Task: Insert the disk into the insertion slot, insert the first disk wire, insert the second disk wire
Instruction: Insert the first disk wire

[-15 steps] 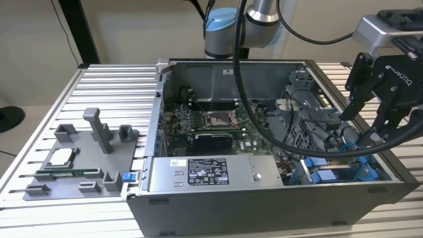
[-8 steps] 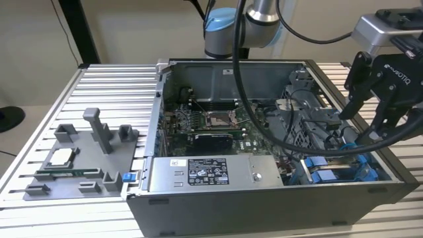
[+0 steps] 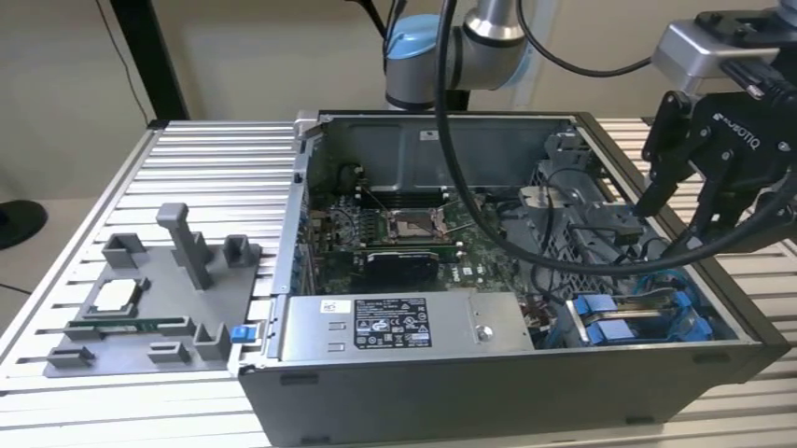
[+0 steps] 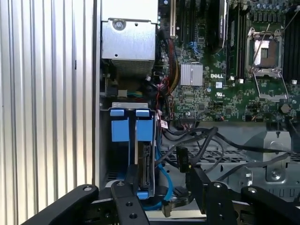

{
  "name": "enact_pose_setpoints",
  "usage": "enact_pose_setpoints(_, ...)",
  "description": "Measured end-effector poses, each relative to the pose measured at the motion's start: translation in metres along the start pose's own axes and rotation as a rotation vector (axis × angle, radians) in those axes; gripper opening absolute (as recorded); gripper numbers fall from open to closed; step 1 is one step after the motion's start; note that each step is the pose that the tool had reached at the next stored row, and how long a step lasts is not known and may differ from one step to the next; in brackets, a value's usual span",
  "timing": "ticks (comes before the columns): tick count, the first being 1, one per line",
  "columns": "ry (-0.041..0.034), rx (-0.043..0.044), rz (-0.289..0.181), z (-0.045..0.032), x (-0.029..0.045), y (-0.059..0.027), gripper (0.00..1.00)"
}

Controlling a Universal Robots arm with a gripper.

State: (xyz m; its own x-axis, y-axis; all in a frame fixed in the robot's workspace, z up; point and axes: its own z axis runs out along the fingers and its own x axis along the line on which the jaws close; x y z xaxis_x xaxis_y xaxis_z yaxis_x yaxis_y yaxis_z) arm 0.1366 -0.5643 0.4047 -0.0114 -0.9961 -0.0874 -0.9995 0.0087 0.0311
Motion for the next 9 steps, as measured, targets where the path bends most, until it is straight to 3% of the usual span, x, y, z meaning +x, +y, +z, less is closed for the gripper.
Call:
enact_pose_setpoints(4,0.0000,0.0002,0.000,0.0009,-0.0077,0.0005,1.00)
enact_pose_setpoints(9,0.0000,0.0013,0.000,0.0026,-0.0079,0.0076,1.00)
